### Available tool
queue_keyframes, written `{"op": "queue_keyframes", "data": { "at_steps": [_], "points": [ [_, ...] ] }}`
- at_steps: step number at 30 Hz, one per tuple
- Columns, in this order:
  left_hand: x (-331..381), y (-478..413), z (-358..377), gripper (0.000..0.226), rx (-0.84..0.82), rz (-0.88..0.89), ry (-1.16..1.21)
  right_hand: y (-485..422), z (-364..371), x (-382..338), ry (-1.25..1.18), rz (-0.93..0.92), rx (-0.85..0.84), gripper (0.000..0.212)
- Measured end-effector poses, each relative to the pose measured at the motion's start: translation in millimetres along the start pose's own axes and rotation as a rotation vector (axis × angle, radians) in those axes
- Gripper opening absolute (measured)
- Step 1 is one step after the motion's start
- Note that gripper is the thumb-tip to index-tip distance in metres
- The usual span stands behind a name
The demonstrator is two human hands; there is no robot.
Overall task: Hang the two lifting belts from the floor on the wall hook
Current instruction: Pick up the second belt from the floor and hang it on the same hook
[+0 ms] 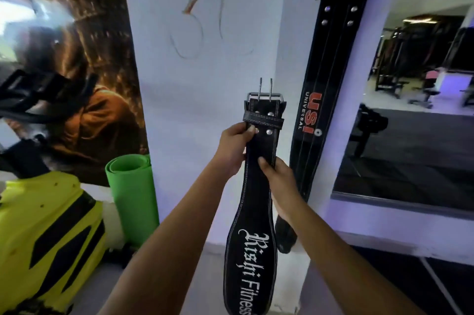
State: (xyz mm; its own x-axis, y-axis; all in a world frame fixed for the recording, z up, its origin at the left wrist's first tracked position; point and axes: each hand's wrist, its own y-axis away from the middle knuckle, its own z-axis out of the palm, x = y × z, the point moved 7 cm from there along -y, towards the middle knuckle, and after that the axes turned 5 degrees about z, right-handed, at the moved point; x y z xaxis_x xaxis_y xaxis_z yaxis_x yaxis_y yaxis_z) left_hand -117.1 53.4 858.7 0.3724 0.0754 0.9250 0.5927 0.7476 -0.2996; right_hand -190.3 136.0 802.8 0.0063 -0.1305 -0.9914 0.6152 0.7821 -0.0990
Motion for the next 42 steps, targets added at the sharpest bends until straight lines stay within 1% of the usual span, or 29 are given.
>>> {"op": "queue_keyframes", "data": {
  "at_steps": [3,8,12,14,17,19,21,25,27,29,30,33,35,36,39,41,42],
  "points": [
    [25,-12,30,0.019,-0.034,0.084,0.037,-5,-23,-39,-0.037,-0.086,0.049,0.011],
    [55,-24,69,0.013,-0.128,0.221,0.008,-7,-52,-96,-0.055,-0.26,0.102,0.021],
    [49,-19,95,0.014,-0.228,0.235,-0.053,-13,-78,-139,-0.081,-0.339,0.186,0.011],
    [43,-12,105,0.013,-0.223,0.256,-0.11,-15,-90,-158,-0.089,-0.361,0.215,0.006],
    [34,-2,115,0.015,-0.206,0.271,-0.212,-15,-105,-184,-0.122,-0.4,0.261,0.01],
    [38,2,125,0.014,-0.24,0.25,-0.197,-12,-110,-198,-0.155,-0.405,0.269,0.012],
    [53,1,133,0.014,-0.241,0.251,-0.121,-8,-113,-209,-0.178,-0.413,0.272,0.014],
    [79,-5,142,0.028,-0.179,0.323,-0.11,-2,-109,-229,-0.19,-0.409,0.259,0.014],
    [69,0,139,0.023,-0.165,0.312,-0.122,1,-109,-235,-0.193,-0.401,0.262,0.012],
    [43,10,131,0.008,-0.191,0.282,-0.211,3,-112,-239,-0.198,-0.408,0.273,0.013],
    [28,15,124,0.005,-0.205,0.252,-0.264,4,-114,-239,-0.193,-0.412,0.283,0.013],
    [3,23,110,0.013,-0.203,0.155,-0.264,5,-119,-238,-0.18,-0.404,0.296,0.013],
    [14,23,116,0.011,-0.203,0.178,-0.212,8,-119,-238,-0.175,-0.399,0.307,0.012],
    [24,24,124,0.008,-0.204,0.208,-0.192,9,-119,-239,-0.168,-0.395,0.314,0.012],
    [42,26,143,0.01,-0.192,0.3,-0.178,15,-119,-239,-0.153,-0.384,0.324,0.012],
    [33,31,142,0.006,-0.188,0.293,-0.208,19,-119,-238,-0.154,-0.388,0.323,0.015],
    [21,36,138,0.005,-0.201,0.26,-0.211,21,-120,-237,-0.156,-0.392,0.326,0.016]
  ]
}}
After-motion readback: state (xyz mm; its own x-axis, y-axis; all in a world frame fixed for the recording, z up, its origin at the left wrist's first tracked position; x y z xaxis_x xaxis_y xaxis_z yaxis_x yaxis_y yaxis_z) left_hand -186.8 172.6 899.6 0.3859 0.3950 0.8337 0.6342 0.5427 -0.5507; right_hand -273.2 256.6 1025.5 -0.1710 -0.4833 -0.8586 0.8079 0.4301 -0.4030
